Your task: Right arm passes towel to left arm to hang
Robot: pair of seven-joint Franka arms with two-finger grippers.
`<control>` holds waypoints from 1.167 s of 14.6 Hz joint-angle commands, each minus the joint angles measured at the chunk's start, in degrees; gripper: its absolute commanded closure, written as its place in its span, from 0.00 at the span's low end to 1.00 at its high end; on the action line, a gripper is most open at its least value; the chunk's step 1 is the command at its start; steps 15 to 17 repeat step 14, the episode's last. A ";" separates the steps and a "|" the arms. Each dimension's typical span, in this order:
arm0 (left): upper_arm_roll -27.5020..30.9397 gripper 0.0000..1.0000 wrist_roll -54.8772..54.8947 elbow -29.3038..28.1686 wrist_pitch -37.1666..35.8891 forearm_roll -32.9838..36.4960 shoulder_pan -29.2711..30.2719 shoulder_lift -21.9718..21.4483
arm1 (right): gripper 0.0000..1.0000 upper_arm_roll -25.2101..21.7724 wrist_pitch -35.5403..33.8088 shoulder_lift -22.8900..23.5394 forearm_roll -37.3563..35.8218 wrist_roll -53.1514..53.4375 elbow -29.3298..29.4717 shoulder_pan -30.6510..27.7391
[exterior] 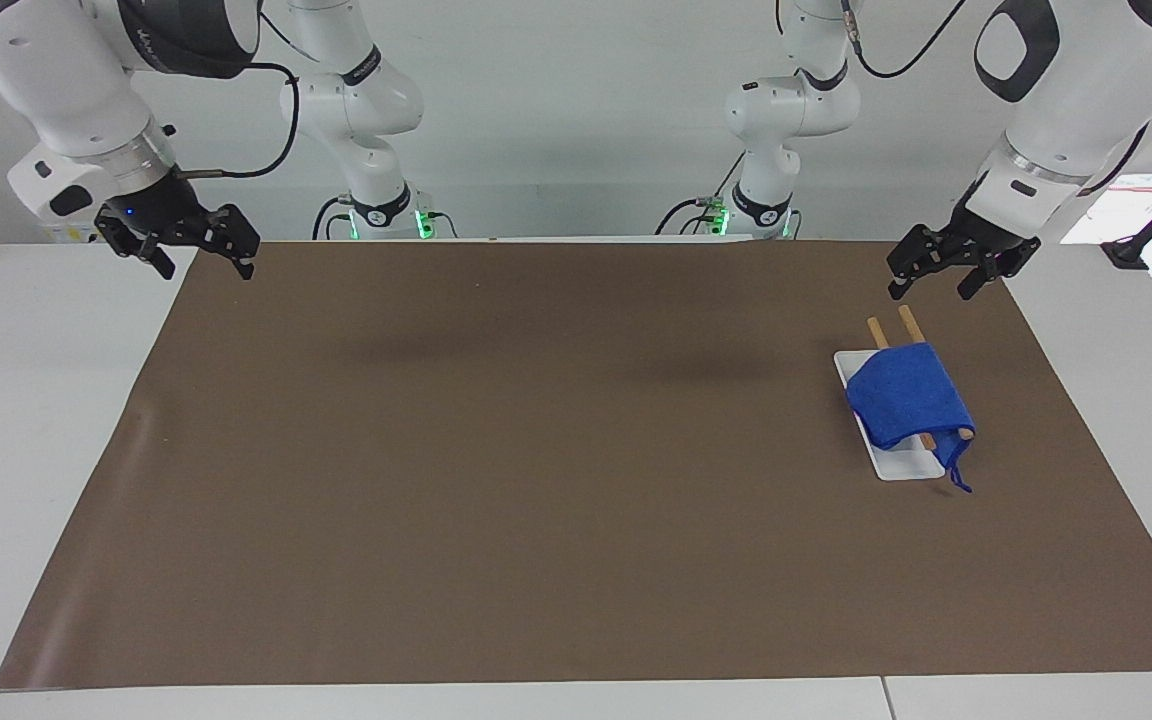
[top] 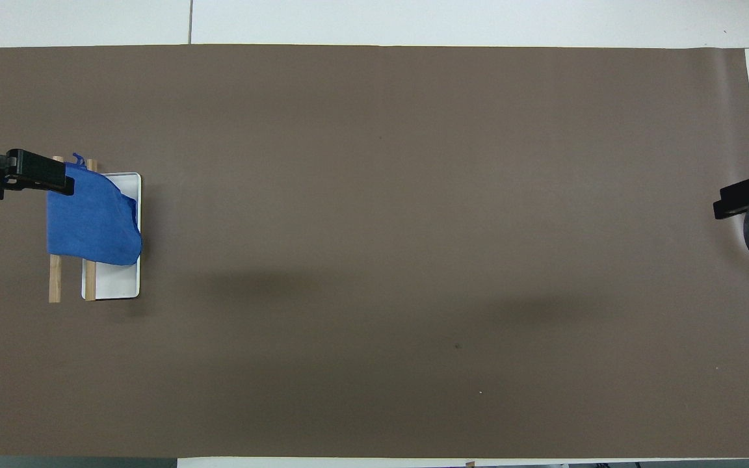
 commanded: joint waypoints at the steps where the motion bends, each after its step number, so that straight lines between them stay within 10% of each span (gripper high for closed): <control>1: -0.03 0.00 2.00 -1.25 -0.38 1.62 -0.08 -1.49 | 0.00 0.26 0.01 -0.97 0.08 -0.76 -1.05 -0.43; 17: -0.39 0.00 1.74 -0.55 -0.82 3.91 -0.69 -1.84 | 0.00 0.35 0.10 -0.97 0.26 -0.76 -1.05 -0.43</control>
